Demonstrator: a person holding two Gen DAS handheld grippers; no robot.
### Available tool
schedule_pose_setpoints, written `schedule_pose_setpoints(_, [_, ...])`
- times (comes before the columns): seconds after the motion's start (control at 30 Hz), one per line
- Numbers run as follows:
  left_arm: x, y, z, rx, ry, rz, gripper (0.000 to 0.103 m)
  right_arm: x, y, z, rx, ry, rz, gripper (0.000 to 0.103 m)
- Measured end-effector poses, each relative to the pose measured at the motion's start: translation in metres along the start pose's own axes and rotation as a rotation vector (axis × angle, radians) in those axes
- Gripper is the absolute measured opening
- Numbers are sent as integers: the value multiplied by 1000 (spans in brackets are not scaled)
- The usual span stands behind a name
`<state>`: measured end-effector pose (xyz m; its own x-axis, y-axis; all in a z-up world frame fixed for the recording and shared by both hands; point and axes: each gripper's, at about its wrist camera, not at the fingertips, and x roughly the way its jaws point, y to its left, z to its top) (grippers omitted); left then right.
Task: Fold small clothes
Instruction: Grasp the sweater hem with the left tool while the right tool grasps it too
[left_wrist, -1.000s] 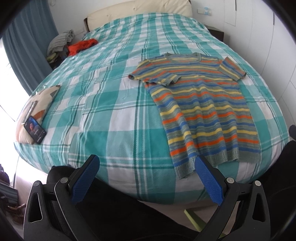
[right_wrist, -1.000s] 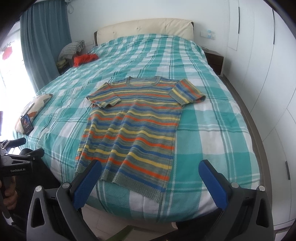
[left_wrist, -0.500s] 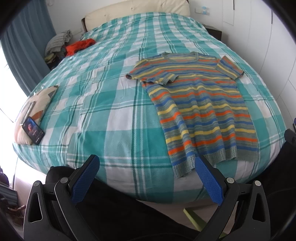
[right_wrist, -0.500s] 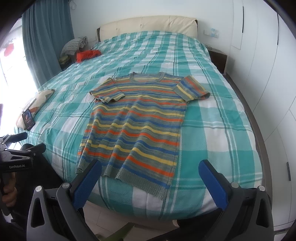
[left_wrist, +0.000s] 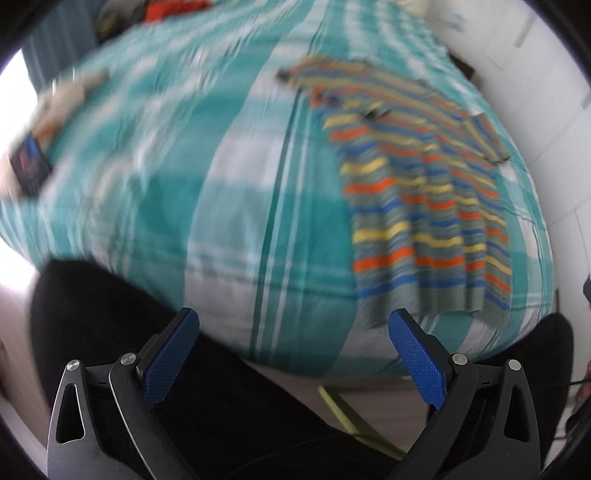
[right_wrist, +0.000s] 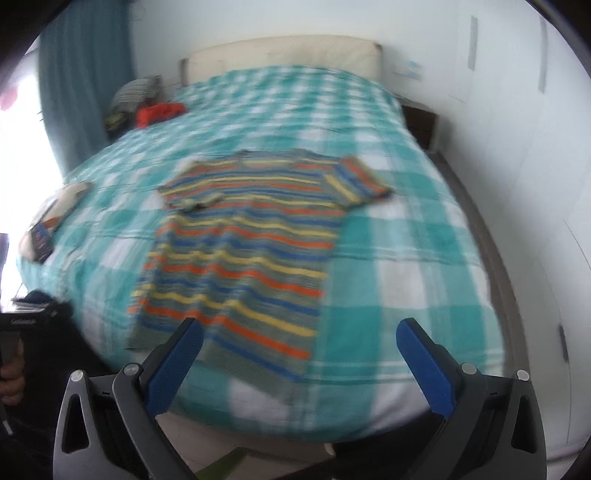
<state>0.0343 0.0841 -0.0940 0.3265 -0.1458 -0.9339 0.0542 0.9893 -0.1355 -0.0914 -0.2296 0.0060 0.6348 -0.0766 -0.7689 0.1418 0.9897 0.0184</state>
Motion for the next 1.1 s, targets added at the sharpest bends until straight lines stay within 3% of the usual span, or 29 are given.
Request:
schedule_pose_setpoints(0.1, [23,-9,-2,19,69,-53,102,20,-39,-8,124,77,-8,103])
schedule_pose_setpoints(0.2, [49,-31,2,43,118,-134,101,56,-63,-20,242,216,20,103])
schedule_pose_setpoints(0.27, [70,-36,7,3,160,-123,99,84,-68,-33,328,304,140,103])
schedule_pose_setpoints(0.3, [79,-35,9,-28,174,-134,91,97,-67,-39,361,347,199,101])
schedule_pose_setpoints(0.33, [85,-35,10,-52,185,-142,81,105,-64,-42,372,372,230,94])
schedule_pose_setpoints(0.4, [94,-39,12,-79,197,-166,77,124,-54,-49,353,416,280,79])
schedule_pose_setpoints(0.5, [96,-56,11,-39,163,-119,74,147,-33,-52,285,433,325,61])
schedule_pose_setpoints(0.57, [92,-70,8,39,125,-98,44,155,-21,-51,240,438,360,39])
schedule_pose_setpoints(0.6, [87,-76,7,79,114,-101,5,156,-16,-49,213,439,357,8])
schedule_pose_setpoints(0.7, [68,-67,7,69,108,-108,3,139,-27,-40,215,414,321,5])
schedule_pose_setpoints(0.83, [58,-50,8,84,86,-60,3,94,-69,-30,211,332,134,5])
schedule_pose_setpoints(0.9, [67,-52,9,91,108,-63,5,96,-79,-29,221,343,135,5])
schedule_pose_setpoints(0.97, [72,-53,11,88,127,-56,9,109,-73,-31,217,364,135,5])
schedule_pose_setpoints(1.03, [80,-49,12,64,125,-69,29,121,-65,-31,214,375,139,5])
schedule_pose_setpoints(1.1, [86,-45,16,46,116,-71,33,129,-60,-34,214,378,146,6])
